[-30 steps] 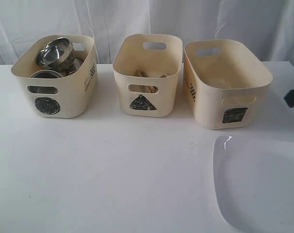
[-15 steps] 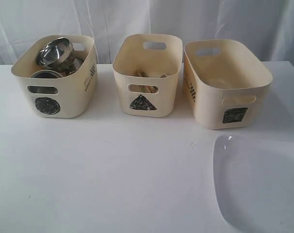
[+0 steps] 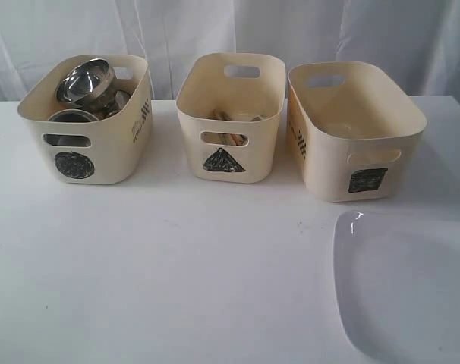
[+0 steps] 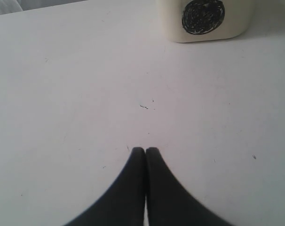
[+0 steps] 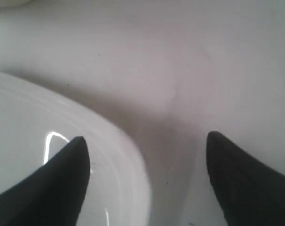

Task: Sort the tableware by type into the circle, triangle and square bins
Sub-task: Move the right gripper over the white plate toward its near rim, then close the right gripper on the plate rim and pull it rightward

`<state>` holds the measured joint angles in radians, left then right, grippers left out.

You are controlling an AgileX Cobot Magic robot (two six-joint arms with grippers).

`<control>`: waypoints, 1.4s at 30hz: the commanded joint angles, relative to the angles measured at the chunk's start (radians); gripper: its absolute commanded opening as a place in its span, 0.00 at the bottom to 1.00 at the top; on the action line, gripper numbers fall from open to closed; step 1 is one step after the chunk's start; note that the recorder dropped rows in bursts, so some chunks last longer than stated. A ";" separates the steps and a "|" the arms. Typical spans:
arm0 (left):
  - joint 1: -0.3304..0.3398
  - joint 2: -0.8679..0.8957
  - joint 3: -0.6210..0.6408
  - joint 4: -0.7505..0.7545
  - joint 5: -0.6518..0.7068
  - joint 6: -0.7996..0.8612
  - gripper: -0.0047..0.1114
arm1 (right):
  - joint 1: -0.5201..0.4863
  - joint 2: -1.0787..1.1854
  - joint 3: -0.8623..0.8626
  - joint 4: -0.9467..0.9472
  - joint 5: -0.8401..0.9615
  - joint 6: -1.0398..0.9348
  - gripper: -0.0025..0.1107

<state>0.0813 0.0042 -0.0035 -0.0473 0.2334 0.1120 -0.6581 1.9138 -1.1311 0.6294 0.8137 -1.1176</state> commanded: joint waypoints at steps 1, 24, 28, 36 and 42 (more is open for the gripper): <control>-0.005 -0.004 0.003 -0.011 -0.002 -0.003 0.04 | 0.000 0.045 0.003 0.057 -0.024 -0.109 0.61; -0.005 -0.004 0.003 -0.011 -0.002 -0.003 0.04 | 0.000 0.170 0.133 -0.242 0.041 -0.181 0.28; -0.005 -0.004 0.003 -0.011 -0.002 -0.003 0.04 | 0.000 0.180 0.146 -0.249 0.067 -0.162 0.09; -0.005 -0.004 0.003 -0.011 -0.002 -0.003 0.04 | 0.025 0.055 0.144 -0.172 0.161 -0.139 0.02; -0.005 -0.004 0.003 -0.011 -0.002 -0.003 0.04 | 0.121 -0.107 0.144 -0.111 0.236 -0.139 0.02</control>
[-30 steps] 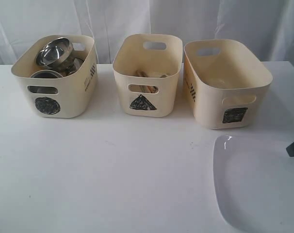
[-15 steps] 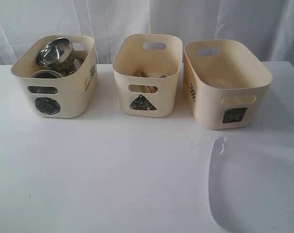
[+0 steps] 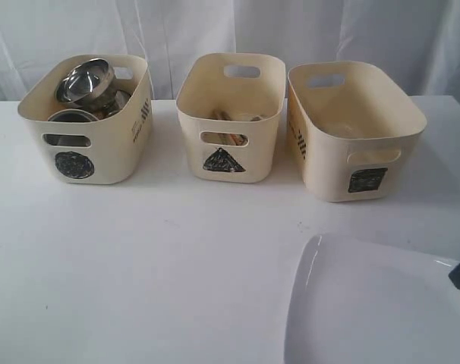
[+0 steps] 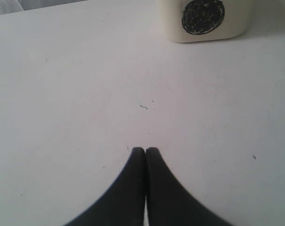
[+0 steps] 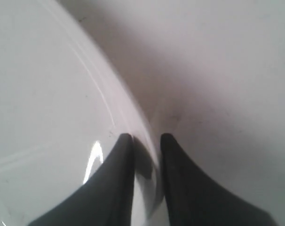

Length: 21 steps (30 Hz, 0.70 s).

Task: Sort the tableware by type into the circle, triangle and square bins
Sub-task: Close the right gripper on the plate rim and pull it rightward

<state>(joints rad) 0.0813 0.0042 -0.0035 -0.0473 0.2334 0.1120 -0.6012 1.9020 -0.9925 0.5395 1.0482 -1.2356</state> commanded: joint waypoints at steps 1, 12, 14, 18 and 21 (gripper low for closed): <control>-0.005 -0.004 0.003 -0.011 -0.002 -0.003 0.04 | 0.082 -0.115 0.005 -0.007 0.008 -0.021 0.02; -0.005 -0.004 0.003 -0.011 -0.002 -0.003 0.04 | 0.194 -0.172 0.005 0.014 0.068 -0.008 0.02; -0.005 -0.004 0.003 -0.011 -0.002 -0.003 0.04 | 0.205 -0.172 0.005 0.017 0.068 -0.008 0.02; -0.005 -0.004 0.003 -0.011 -0.002 -0.003 0.04 | 0.237 -0.172 0.005 0.025 0.063 -0.008 0.02; -0.005 -0.004 0.003 -0.011 -0.002 -0.003 0.04 | 0.264 -0.172 0.005 0.036 0.063 -0.008 0.02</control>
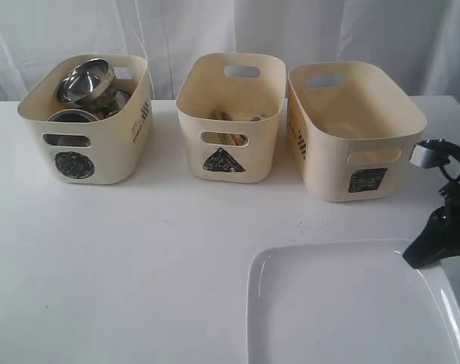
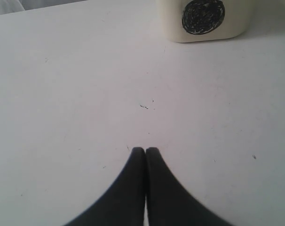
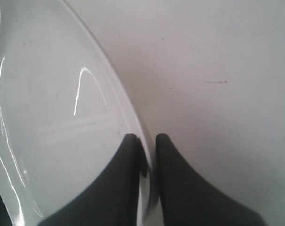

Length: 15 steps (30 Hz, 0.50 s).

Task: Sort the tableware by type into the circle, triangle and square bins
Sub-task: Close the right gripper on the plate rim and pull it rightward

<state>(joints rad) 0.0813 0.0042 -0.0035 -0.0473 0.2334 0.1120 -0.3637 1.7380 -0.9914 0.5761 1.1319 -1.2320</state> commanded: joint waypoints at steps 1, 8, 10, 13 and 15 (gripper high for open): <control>-0.005 -0.004 0.003 -0.011 -0.002 -0.003 0.04 | 0.032 -0.008 0.004 -0.001 -0.020 -0.015 0.02; -0.005 -0.004 0.003 -0.011 -0.002 -0.003 0.04 | 0.042 -0.008 0.004 -0.003 -0.131 0.005 0.02; -0.005 -0.004 0.003 -0.011 -0.002 -0.003 0.04 | 0.042 -0.008 0.004 -0.003 -0.135 0.005 0.02; -0.005 -0.004 0.003 -0.011 -0.002 -0.003 0.04 | 0.042 -0.008 -0.001 0.015 -0.099 -0.019 0.02; -0.005 -0.004 0.003 -0.011 -0.002 -0.003 0.04 | 0.042 -0.008 -0.033 0.069 -0.013 -0.045 0.02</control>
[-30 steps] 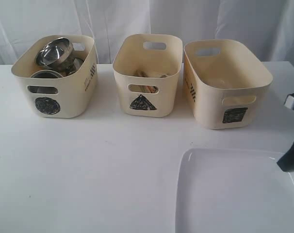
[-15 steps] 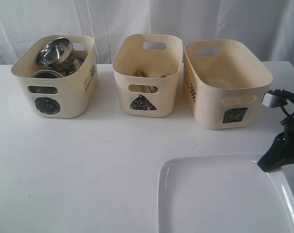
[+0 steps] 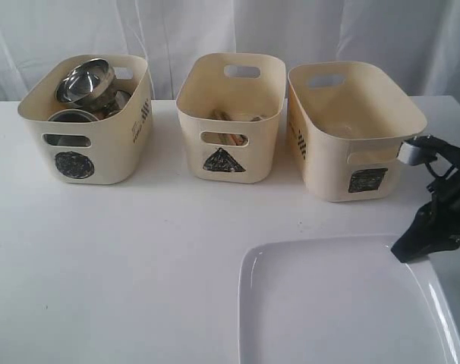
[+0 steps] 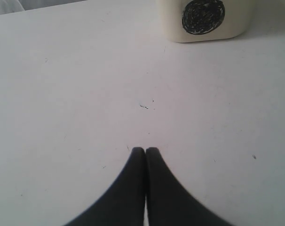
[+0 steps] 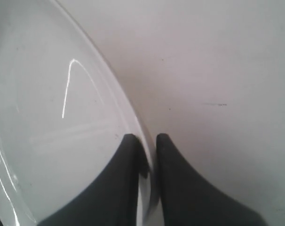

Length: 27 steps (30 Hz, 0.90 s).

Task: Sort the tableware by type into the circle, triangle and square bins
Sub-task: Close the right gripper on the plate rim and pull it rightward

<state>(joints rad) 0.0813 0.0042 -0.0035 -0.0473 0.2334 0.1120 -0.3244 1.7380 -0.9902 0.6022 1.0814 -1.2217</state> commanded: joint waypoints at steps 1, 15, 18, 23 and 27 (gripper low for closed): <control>-0.005 -0.004 0.003 -0.011 -0.002 -0.003 0.04 | 0.003 -0.008 -0.048 0.047 0.054 -0.055 0.02; -0.005 -0.004 0.003 -0.011 -0.002 -0.003 0.04 | 0.003 -0.032 -0.125 0.031 -0.012 0.105 0.02; -0.005 -0.004 0.003 -0.011 -0.002 -0.003 0.04 | 0.005 -0.055 -0.125 0.043 0.017 0.108 0.02; -0.005 -0.004 0.003 -0.011 -0.002 -0.003 0.04 | 0.005 -0.107 -0.125 0.098 0.020 0.117 0.02; -0.005 -0.004 0.003 -0.011 -0.002 -0.003 0.04 | 0.005 -0.169 -0.125 0.116 0.004 0.125 0.02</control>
<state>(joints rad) 0.0813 0.0042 -0.0035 -0.0473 0.2334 0.1126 -0.3188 1.6179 -1.1091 0.6911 1.1065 -1.1018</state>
